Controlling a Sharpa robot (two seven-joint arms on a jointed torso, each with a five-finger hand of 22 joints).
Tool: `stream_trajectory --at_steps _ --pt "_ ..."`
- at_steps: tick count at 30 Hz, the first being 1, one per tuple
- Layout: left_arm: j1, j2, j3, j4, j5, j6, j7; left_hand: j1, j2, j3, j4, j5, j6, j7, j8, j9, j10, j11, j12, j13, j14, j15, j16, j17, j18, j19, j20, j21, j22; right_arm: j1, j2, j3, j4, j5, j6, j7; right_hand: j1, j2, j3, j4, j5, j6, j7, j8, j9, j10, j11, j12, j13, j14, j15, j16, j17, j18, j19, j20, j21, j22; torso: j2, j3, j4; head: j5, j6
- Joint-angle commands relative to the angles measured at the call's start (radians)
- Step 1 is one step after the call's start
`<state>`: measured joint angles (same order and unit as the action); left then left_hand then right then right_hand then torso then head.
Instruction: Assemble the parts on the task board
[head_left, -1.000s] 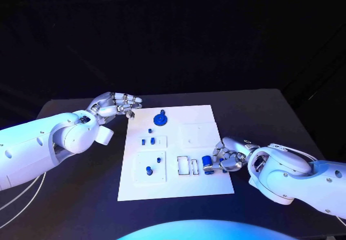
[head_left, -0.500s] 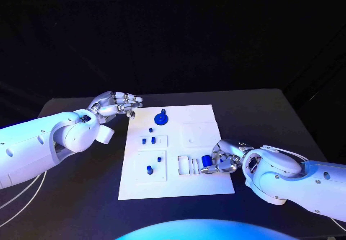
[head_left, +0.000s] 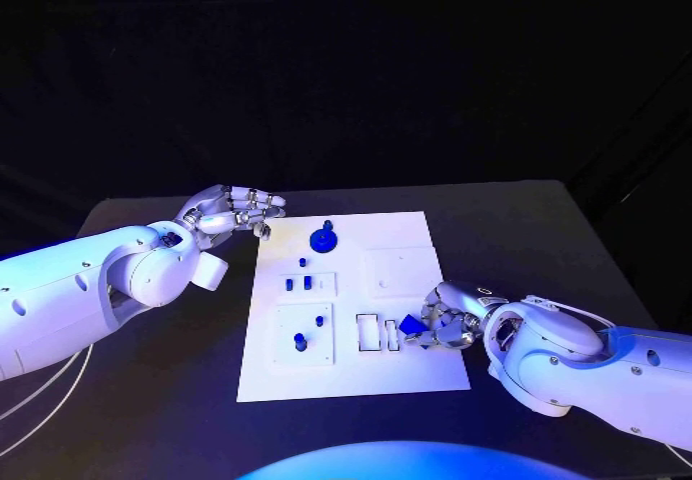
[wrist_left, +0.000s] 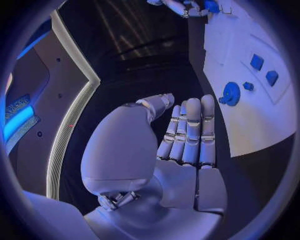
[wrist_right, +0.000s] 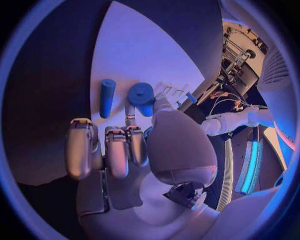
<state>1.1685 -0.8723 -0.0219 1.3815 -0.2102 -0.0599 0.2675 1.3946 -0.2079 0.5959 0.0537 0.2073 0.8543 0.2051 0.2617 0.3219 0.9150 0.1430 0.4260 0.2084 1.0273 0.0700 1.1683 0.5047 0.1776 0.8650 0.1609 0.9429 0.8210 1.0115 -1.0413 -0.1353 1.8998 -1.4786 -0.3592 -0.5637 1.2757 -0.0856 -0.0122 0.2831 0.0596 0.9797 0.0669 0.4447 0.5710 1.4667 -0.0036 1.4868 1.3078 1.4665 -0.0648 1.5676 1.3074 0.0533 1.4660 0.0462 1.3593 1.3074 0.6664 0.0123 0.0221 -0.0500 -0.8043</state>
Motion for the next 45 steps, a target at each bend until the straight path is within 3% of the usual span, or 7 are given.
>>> stream_trajectory --at_steps 1,5,11,18,27,38,45 --pt "0.000 0.001 0.001 0.003 0.006 0.019 0.005 -0.008 -0.002 -0.005 0.001 0.002 -0.009 0.001 0.004 0.000 -0.008 -0.001 0.004 0.002 -0.006 -0.002 0.004 0.000 0.007 -0.004 0.003 -0.006 -0.002 -0.003 -0.009 -0.005 0.003 0.096 -0.032 -0.024 0.085 0.075 0.022 -0.010 0.004 0.005 -0.004 0.004 0.003 0.041 -0.005 -0.003 0.180 0.104 -0.005 0.003 0.263 -0.008 0.028 -0.007 -0.006 0.135 0.000 -0.0009 -0.0001 0.000 0.003" --pt "0.000 0.002 0.001 0.002 0.006 0.019 0.004 -0.008 -0.002 -0.005 0.001 0.002 -0.009 0.001 0.004 0.000 -0.008 -0.001 0.004 0.002 -0.006 -0.002 0.004 0.000 0.007 -0.004 0.003 -0.006 -0.002 0.011 -0.018 -0.004 0.018 0.153 -0.055 -0.016 0.086 0.075 0.025 -0.009 0.004 0.006 -0.005 0.004 0.003 0.041 -0.006 -0.003 0.179 0.104 -0.005 0.003 0.263 -0.008 0.028 -0.007 -0.006 0.135 0.000 -0.0014 0.0000 0.001 0.007" --pt "0.000 0.004 0.000 0.001 0.006 0.019 0.003 -0.007 -0.001 -0.004 0.000 0.002 -0.009 0.001 0.004 0.000 -0.009 -0.001 0.004 0.002 -0.006 -0.003 0.004 0.000 0.007 -0.003 0.003 -0.006 -0.002 0.053 -0.026 -0.003 0.045 0.237 -0.075 0.003 0.078 0.073 0.033 0.002 0.002 0.015 -0.006 0.006 0.001 0.042 -0.007 -0.004 0.179 0.104 -0.007 0.003 0.263 -0.008 0.029 -0.008 -0.006 0.136 0.000 -0.0016 -0.0007 0.004 0.010" --pt "0.000 0.007 0.000 0.000 0.006 0.020 0.002 -0.005 -0.001 -0.004 -0.001 0.002 -0.009 0.000 0.005 0.000 -0.010 -0.001 0.005 0.001 -0.006 -0.003 0.005 0.000 0.007 -0.003 0.003 -0.006 -0.002 0.074 -0.001 -0.003 0.057 0.293 -0.044 0.013 0.049 0.069 0.038 0.008 0.002 0.022 -0.006 0.007 -0.002 0.043 -0.007 -0.005 0.180 0.104 -0.007 0.003 0.263 -0.009 0.030 -0.009 -0.005 0.138 0.001 -0.0005 0.0001 0.003 0.009" --pt "0.000 0.008 0.000 0.001 0.006 0.021 0.002 -0.005 -0.001 -0.004 -0.001 0.002 -0.009 0.000 0.005 0.000 -0.010 -0.001 0.005 0.001 -0.006 -0.003 0.005 0.000 0.007 -0.003 0.003 -0.006 -0.002 0.062 0.080 -0.005 0.021 0.329 0.027 0.009 -0.038 0.061 0.032 0.008 0.000 0.034 -0.007 0.017 -0.003 0.043 -0.008 -0.011 0.179 0.104 -0.008 0.003 0.263 -0.007 0.028 -0.010 -0.014 0.136 0.000 0.0000 0.0003 0.007 0.002" --pt "0.000 0.008 0.000 0.002 0.006 0.025 0.001 -0.005 -0.001 -0.004 -0.001 0.002 -0.009 0.000 0.005 0.000 -0.010 -0.001 0.005 0.001 -0.006 -0.003 0.005 0.000 0.007 -0.003 0.003 -0.006 -0.002 0.053 0.137 -0.006 -0.016 0.269 0.021 -0.029 -0.081 0.066 0.016 0.009 0.000 0.040 -0.010 0.024 -0.002 0.044 -0.010 -0.013 0.180 0.104 -0.009 0.003 0.263 -0.008 0.029 -0.011 -0.013 0.138 0.001 -0.0007 -0.0008 0.011 0.000" --pt "0.000 0.008 0.000 0.002 0.006 0.027 0.000 -0.005 -0.001 -0.004 -0.001 0.002 -0.009 0.001 0.006 0.001 -0.012 -0.001 0.006 0.001 -0.007 -0.003 0.005 0.000 0.007 -0.003 0.003 -0.007 -0.002 0.049 0.160 -0.006 -0.031 0.244 0.018 -0.042 -0.109 0.065 0.003 0.009 0.000 0.042 -0.012 0.028 -0.001 0.044 -0.012 -0.015 0.180 0.104 -0.011 0.003 0.263 -0.008 0.030 -0.012 -0.014 0.139 0.001 0.0007 0.0001 0.012 0.000"
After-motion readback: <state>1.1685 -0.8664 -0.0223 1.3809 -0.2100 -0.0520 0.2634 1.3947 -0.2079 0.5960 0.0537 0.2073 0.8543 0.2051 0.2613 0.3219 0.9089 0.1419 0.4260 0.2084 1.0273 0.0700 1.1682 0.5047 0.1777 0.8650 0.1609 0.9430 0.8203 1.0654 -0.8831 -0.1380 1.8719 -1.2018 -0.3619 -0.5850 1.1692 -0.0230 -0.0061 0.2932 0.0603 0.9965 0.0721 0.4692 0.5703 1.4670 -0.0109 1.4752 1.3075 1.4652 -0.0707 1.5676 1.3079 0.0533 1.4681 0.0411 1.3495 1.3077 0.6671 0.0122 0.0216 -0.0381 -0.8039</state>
